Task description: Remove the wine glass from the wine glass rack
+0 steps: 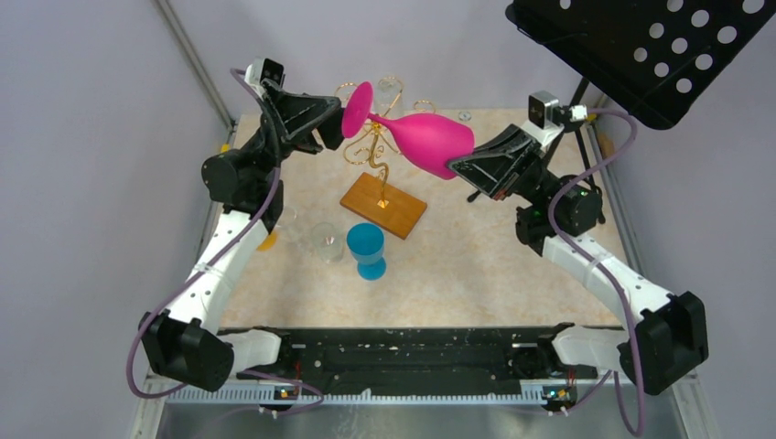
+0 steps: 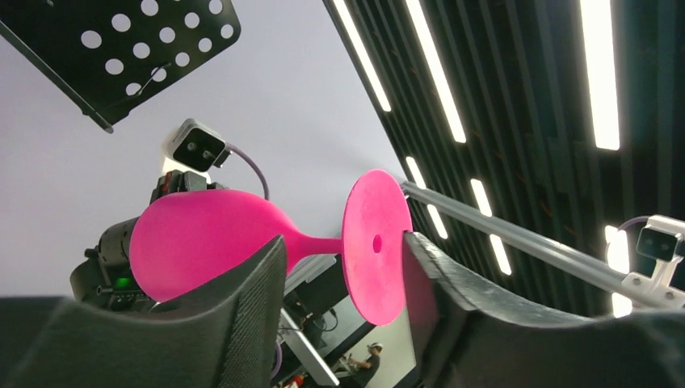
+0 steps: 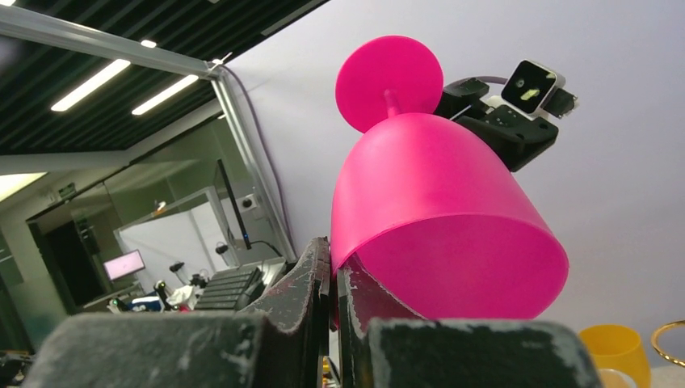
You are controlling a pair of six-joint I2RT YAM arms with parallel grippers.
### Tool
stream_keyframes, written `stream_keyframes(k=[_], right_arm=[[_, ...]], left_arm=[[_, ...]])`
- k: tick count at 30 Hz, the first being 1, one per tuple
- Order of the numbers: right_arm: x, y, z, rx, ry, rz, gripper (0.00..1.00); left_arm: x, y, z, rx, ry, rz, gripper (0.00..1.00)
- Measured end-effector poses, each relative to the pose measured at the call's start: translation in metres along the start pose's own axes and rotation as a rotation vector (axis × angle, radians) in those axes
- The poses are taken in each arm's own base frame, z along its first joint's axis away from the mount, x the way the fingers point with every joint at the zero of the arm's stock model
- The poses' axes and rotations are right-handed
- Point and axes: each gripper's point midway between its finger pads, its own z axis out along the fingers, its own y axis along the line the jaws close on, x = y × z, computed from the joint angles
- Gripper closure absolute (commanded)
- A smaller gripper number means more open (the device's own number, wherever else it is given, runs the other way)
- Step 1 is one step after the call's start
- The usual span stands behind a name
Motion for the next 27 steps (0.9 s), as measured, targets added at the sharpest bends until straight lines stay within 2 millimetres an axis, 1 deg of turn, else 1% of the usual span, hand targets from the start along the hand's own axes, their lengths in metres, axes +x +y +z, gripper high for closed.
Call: stream_keyframes(k=[6,10,12,14,15,16,18,21,23,27], right_arm=[[-0.006,0.014,0.001,0.039,-0.005,-0.065,1.0],[-0.015,0.028,-0.001,0.111,-0.021,-0.153,1.0],[-0.019,0.031,-0.005,0.18,-0.027,-0.196,1.0],[-0.026,0.029,-0.012,0.3,-0.035,-0.249,1.0],[-0.027,0.029,-0.013,0.314,-0.036,-0.254,1.0],[-0.03,0.027,-0.017,0.363,-0.039,-0.273,1.0],[-0.034,0.019,-0.03,0.491,-0.038,-0.306,1.0],[-0.034,0.002,-0.057,0.689,-0.013,-0.335,1.0],[-0.03,-0.008,-0.075,0.796,0.02,-0.345,1.0],[-0.012,-0.031,-0.114,1.007,0.156,-0.33,1.0]], left_arm=[[-0.002,0.004,0.0,-0.025,-0.022,0.043,0.22],[-0.004,0.008,-0.001,-0.047,-0.033,0.076,0.2],[-0.006,0.011,-0.001,-0.059,-0.04,0.088,0.2],[-0.009,0.014,-0.002,-0.07,-0.046,0.094,0.2],[-0.01,0.015,-0.003,-0.073,-0.048,0.099,0.2],[-0.01,0.016,-0.003,-0.077,-0.049,0.105,0.2],[-0.012,0.019,-0.004,-0.088,-0.05,0.119,0.21],[-0.014,0.025,-0.006,-0.111,-0.049,0.14,0.23],[-0.015,0.03,-0.007,-0.128,-0.048,0.161,0.23],[-0.019,0.044,-0.008,-0.183,-0.048,0.221,0.23]])
